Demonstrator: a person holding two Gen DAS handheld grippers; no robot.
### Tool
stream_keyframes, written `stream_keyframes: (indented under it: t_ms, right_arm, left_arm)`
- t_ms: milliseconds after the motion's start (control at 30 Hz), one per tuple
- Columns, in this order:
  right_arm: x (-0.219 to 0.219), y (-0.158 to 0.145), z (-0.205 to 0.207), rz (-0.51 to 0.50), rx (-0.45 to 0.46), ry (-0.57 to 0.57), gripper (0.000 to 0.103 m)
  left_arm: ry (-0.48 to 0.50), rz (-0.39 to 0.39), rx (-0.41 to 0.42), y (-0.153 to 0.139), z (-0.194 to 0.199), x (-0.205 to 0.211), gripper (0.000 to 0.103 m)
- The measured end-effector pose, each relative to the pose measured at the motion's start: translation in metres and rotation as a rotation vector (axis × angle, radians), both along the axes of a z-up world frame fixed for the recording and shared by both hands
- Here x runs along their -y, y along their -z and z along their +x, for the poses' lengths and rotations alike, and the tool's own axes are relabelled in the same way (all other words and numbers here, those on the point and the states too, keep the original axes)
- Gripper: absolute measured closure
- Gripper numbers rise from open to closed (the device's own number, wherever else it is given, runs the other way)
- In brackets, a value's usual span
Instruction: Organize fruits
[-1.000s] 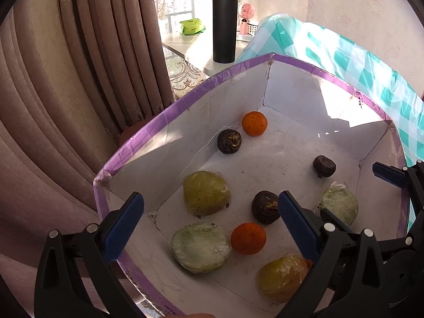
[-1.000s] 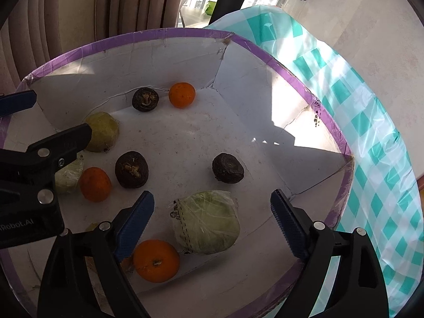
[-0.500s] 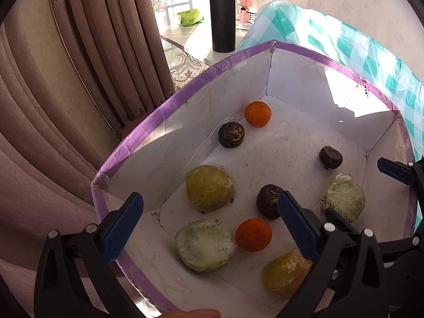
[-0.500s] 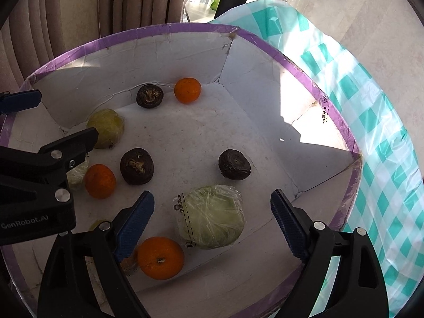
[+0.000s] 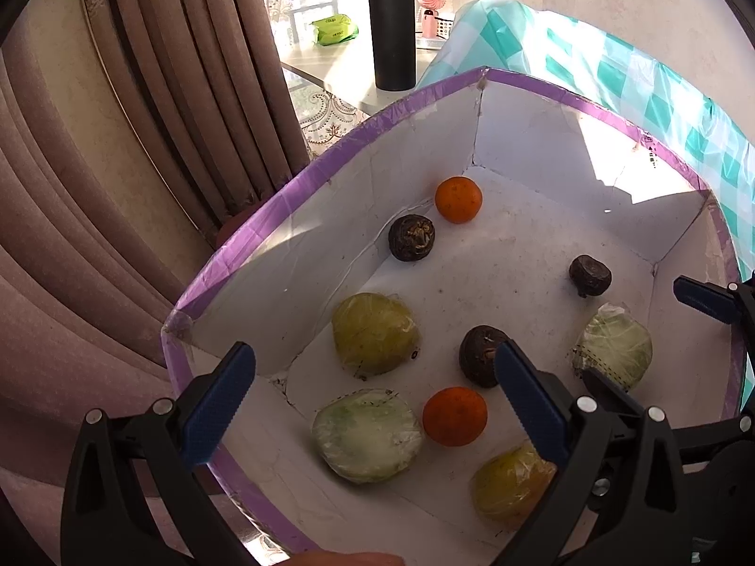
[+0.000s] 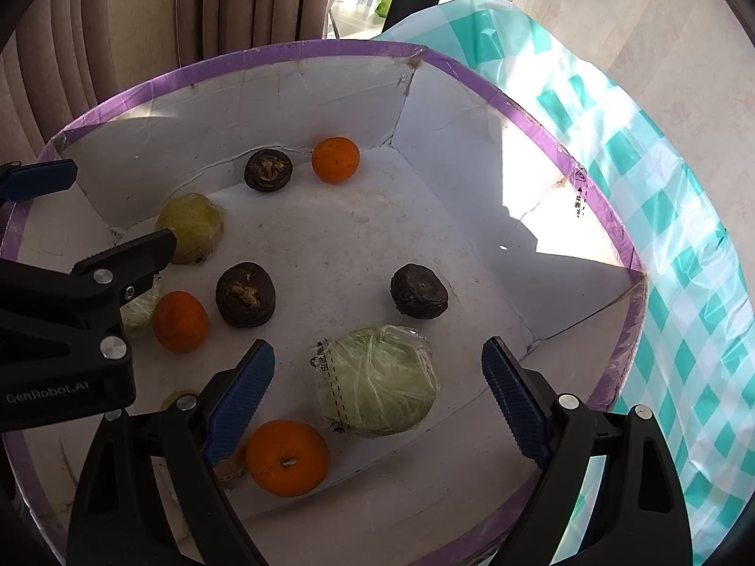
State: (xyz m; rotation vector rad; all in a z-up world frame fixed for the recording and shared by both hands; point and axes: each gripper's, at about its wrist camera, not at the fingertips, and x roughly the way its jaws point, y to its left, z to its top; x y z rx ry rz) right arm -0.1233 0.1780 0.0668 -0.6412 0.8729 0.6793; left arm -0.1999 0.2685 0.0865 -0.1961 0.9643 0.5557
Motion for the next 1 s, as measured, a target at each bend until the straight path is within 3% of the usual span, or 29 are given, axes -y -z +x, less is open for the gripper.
stream_keyframes:
  t_ms: [1000]
  right_arm:
    - [0.0018,0.0016,-0.0009,0.008,-0.003,0.000,0.017]
  left_arm:
    - [-0.001,-0.002,0.006,0.0003,-0.0002,-0.0011,0.002]
